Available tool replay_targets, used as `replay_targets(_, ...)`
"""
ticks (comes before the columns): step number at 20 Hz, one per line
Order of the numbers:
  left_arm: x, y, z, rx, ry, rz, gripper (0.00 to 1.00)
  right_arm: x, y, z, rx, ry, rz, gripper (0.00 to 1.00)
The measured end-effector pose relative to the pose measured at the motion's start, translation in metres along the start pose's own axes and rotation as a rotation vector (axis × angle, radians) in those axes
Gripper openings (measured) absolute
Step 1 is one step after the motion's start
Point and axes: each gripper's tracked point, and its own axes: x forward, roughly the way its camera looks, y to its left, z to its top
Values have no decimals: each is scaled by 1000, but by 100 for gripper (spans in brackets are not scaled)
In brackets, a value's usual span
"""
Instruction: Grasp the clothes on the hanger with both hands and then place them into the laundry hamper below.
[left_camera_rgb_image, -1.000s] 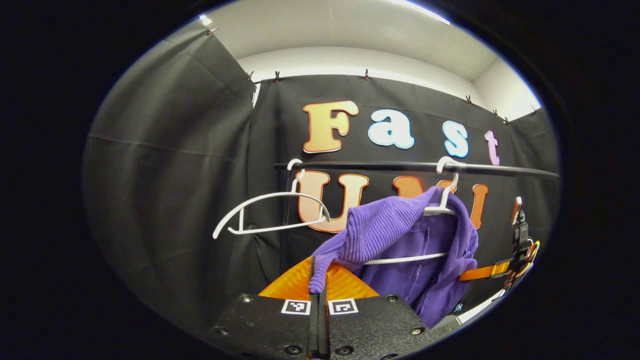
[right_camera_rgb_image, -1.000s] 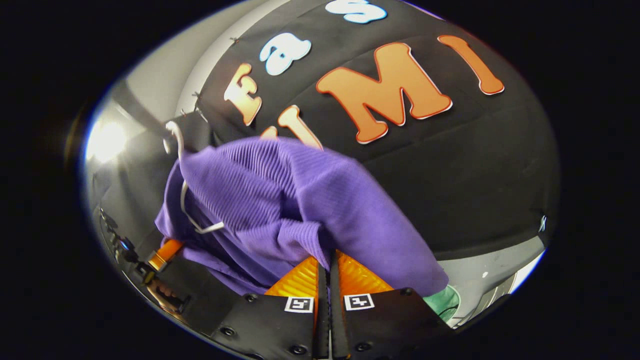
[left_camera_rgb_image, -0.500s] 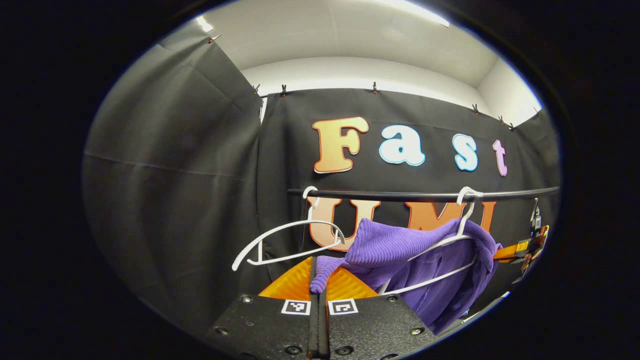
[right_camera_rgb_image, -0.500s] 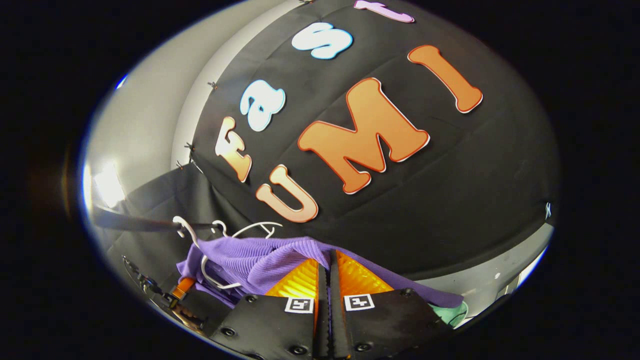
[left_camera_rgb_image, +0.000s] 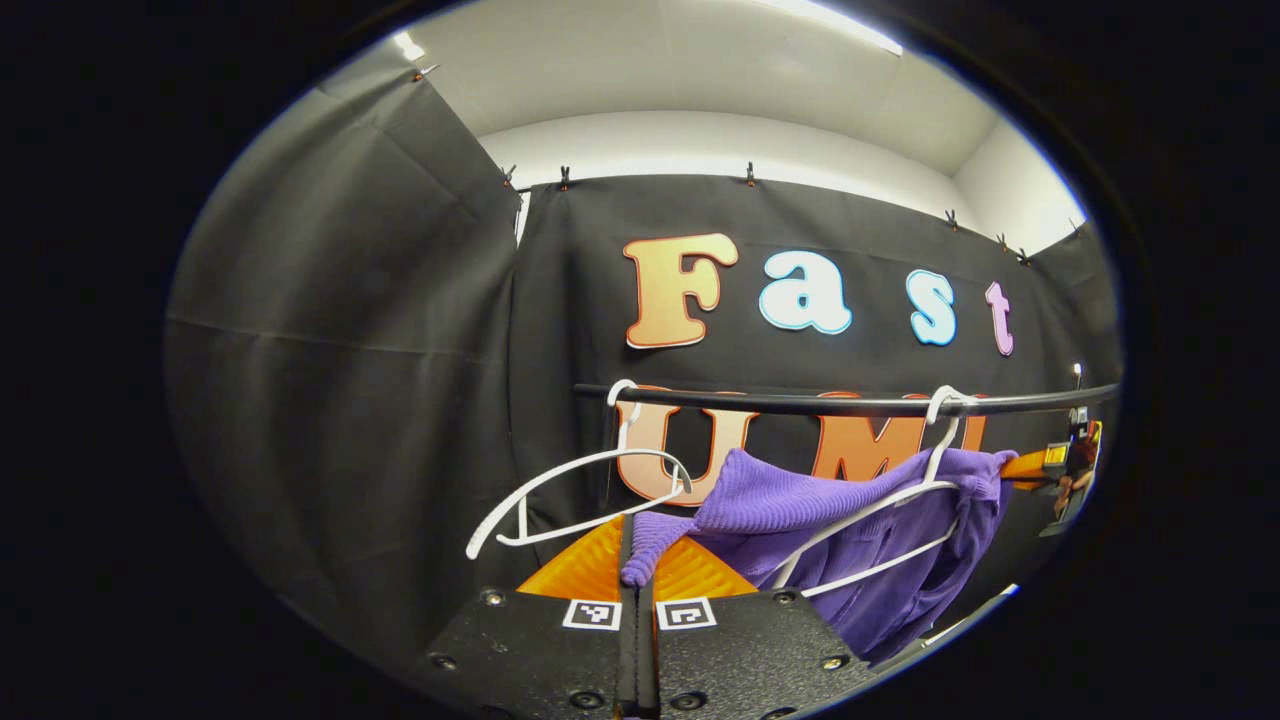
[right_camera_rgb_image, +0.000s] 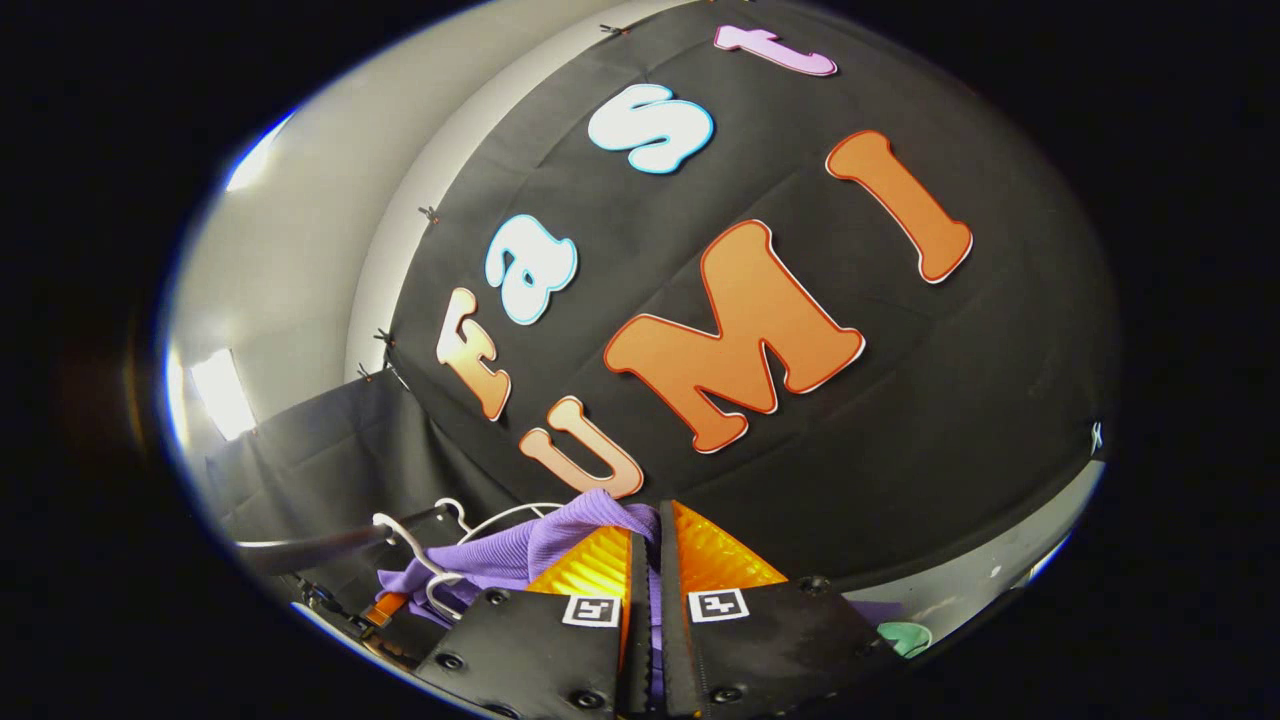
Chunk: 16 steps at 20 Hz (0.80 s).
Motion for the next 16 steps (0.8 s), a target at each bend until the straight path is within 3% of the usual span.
replay_targets(4, 5, 3, 10, -5, -8, -27, 0, 2, 10, 14, -7, -1, 14, 13)
replay_targets(9, 18, -8, 26, 77, -43, -58, 0, 6, 13, 29, -12, -19, 3, 13)
replay_targets(16, 38, -22, 7, 117, 16, -142, 0, 9, 2, 63, -36, -68, -45, 13)
